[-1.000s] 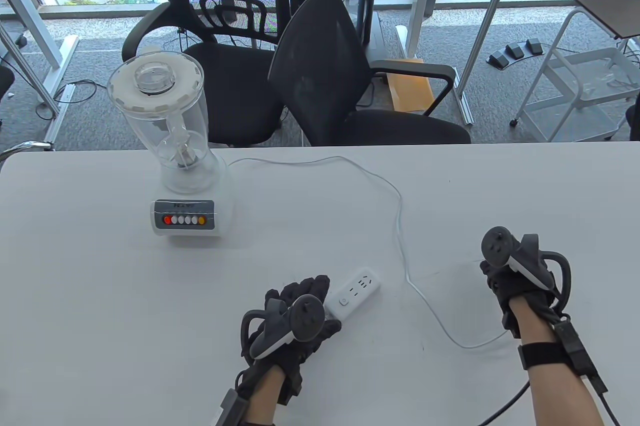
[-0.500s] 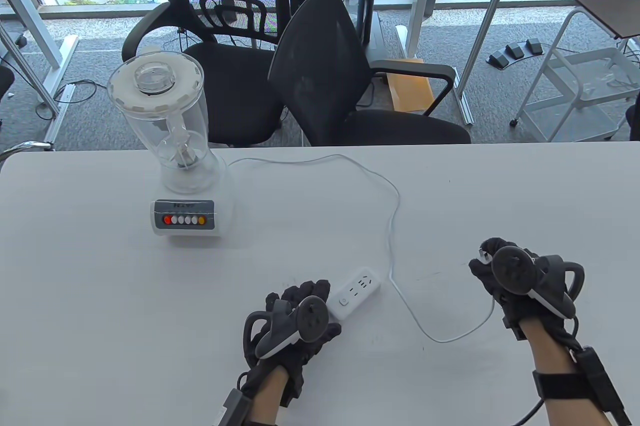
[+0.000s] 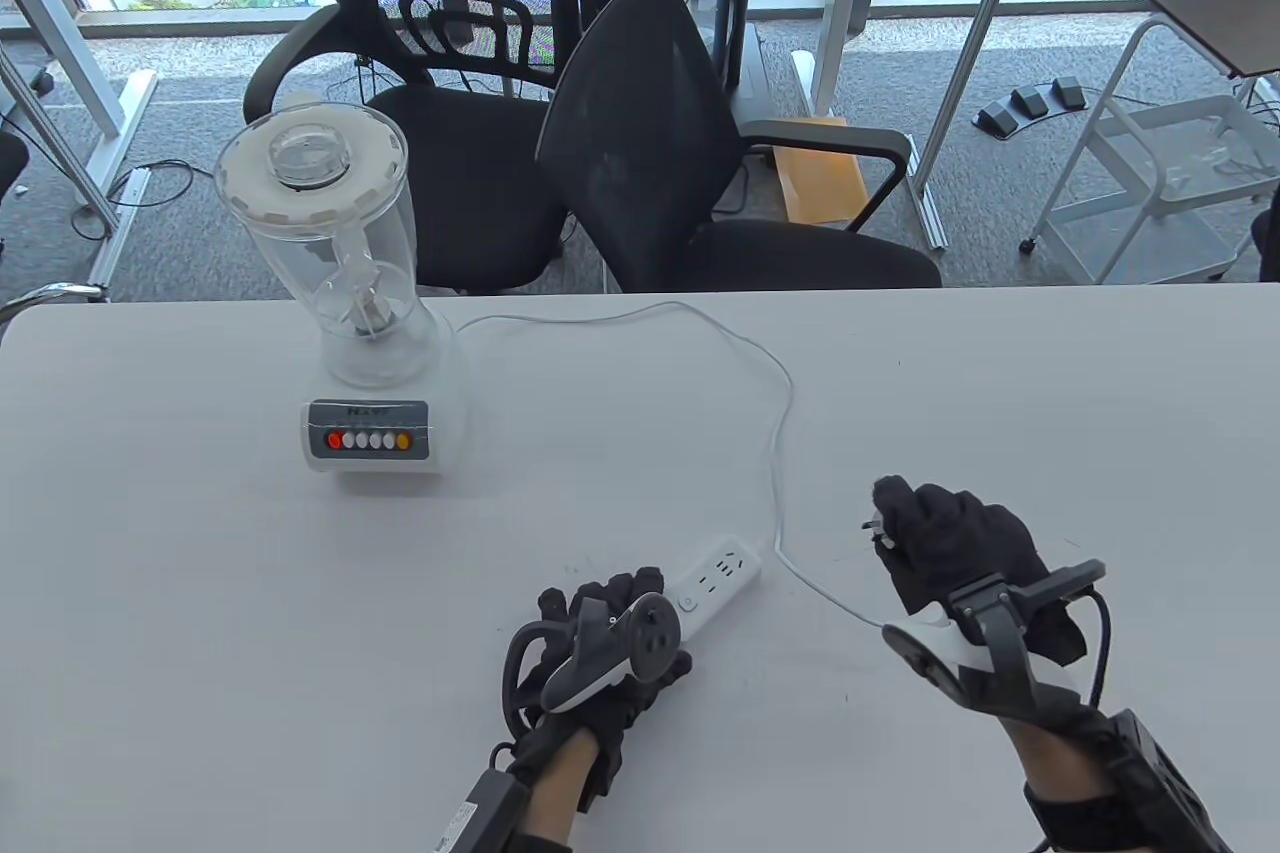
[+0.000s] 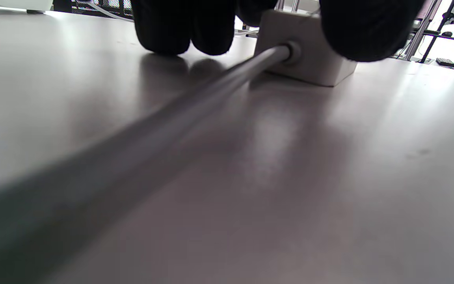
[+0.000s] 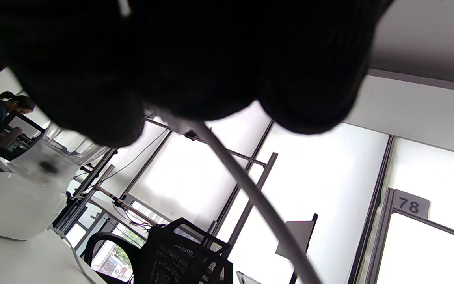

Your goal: Plug the blender into the power strip

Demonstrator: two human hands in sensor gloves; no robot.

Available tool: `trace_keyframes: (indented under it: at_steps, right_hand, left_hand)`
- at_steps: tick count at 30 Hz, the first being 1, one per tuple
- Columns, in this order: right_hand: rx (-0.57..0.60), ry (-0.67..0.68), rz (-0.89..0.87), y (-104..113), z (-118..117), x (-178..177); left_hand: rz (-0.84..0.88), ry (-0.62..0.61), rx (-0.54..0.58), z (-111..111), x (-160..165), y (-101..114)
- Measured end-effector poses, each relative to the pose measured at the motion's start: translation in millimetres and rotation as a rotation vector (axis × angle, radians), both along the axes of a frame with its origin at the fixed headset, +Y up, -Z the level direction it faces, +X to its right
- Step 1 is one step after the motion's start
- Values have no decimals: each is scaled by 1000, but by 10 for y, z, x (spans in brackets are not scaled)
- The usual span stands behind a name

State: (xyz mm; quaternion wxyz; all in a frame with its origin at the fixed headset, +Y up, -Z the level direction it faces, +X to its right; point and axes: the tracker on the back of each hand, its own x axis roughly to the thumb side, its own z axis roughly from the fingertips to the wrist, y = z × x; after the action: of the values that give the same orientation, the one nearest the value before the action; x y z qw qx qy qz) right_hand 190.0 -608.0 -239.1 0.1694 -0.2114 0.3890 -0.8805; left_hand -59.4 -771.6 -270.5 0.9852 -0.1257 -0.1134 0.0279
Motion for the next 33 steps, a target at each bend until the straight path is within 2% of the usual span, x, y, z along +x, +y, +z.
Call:
trace_keyframes:
  at_steps: [6, 11, 13, 22, 33]
  right_hand:
    - [76, 114, 129, -19, 121, -372]
    - [99, 161, 232, -146, 140, -578]
    - [91, 155, 236, -208, 136, -609]
    - [113, 159, 307, -437, 100, -660]
    - [-71, 204, 384, -886, -44, -741]
  left_hand:
    - [-58, 21, 19, -1, 98, -42]
    - [-40, 17, 7, -28, 26, -51]
    - [4, 16, -16, -28, 14, -54]
    - [-41, -3, -24, -42, 47, -50]
    - [-48, -27, -51, -69, -9, -28]
